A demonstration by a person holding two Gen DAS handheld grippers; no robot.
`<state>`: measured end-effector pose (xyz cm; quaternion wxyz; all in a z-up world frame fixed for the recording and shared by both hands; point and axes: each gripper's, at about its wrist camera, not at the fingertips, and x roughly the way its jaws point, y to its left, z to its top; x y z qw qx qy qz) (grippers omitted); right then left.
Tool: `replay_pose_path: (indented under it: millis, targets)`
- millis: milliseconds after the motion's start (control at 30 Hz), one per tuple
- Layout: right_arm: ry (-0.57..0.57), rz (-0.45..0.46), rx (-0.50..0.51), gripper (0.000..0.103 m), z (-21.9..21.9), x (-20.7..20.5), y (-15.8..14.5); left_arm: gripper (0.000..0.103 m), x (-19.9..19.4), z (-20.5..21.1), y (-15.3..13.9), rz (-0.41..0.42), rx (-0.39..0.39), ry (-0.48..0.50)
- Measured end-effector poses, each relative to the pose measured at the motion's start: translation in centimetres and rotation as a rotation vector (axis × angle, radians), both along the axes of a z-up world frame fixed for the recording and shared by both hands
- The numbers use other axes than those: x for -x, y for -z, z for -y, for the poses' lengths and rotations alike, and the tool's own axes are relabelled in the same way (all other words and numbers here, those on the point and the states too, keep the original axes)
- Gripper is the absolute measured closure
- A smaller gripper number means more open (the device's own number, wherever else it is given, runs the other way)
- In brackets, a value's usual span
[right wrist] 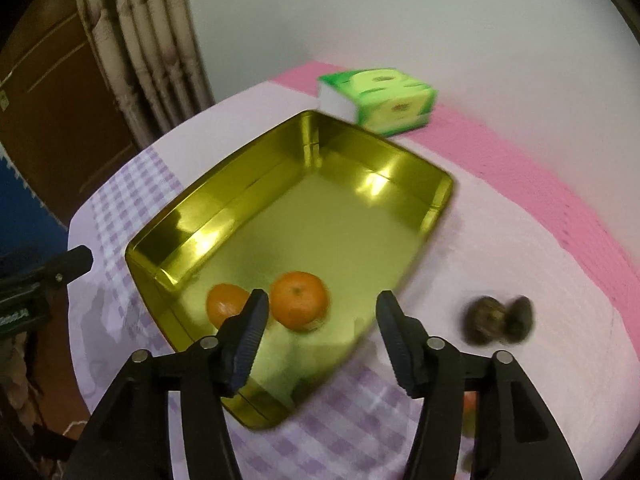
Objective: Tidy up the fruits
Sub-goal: 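Lower the orange into the tin beside the first and open the right gripper, then withdraw the right gripper and move the left gripper over the fruits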
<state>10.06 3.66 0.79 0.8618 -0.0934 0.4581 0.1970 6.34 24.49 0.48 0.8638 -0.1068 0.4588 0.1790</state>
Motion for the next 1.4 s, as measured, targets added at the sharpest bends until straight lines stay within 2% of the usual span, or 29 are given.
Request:
replay_pose_path:
  millis: [133,333,500,633,767,867,933,1100,1233,1400]
  targets:
    - [0.086,0.023,-0.025,0.038,4.9,1.0,-1.1,0.001,-0.1,1.6,-0.3,0.013,-0.008,0.082]
    - [0.297,0.053,-0.008,0.028,14.9,2.5,-1.4,0.001,-0.1,4.5,-0.7,0.040,-0.025,0.212]
    - [0.498,0.004,0.006,0.026,23.3,4.2,0.8,0.001,0.2,6.9,-1.0,0.068,-0.056,0.320]
    - [0.576,-0.049,0.017,0.021,27.3,6.1,3.6,0.001,0.4,9.1,-1.3,0.091,-0.084,0.412]
    - [0.602,-0.094,0.029,0.021,28.5,7.3,5.7,0.001,0.9,11.0,-1.1,0.082,-0.111,0.472]
    - [0.629,-0.087,0.028,0.019,29.1,7.8,6.3,0.001,1.6,13.0,-1.7,0.100,-0.114,0.529]
    - [0.633,-0.082,0.035,0.011,29.2,7.8,6.4,0.001,1.7,14.3,-2.0,0.102,-0.099,0.564]
    - [0.633,-0.070,0.036,0.000,29.1,7.9,7.1,0.001,1.6,18.3,-2.1,0.097,-0.059,0.649]
    - [0.641,-0.047,0.036,0.000,29.1,8.4,7.0,0.001,1.5,22.0,-1.2,0.081,-0.059,0.730]
    - [0.644,-0.015,0.033,0.000,28.9,8.9,7.3,0.001,0.9,25.1,0.3,0.038,-0.031,0.785]
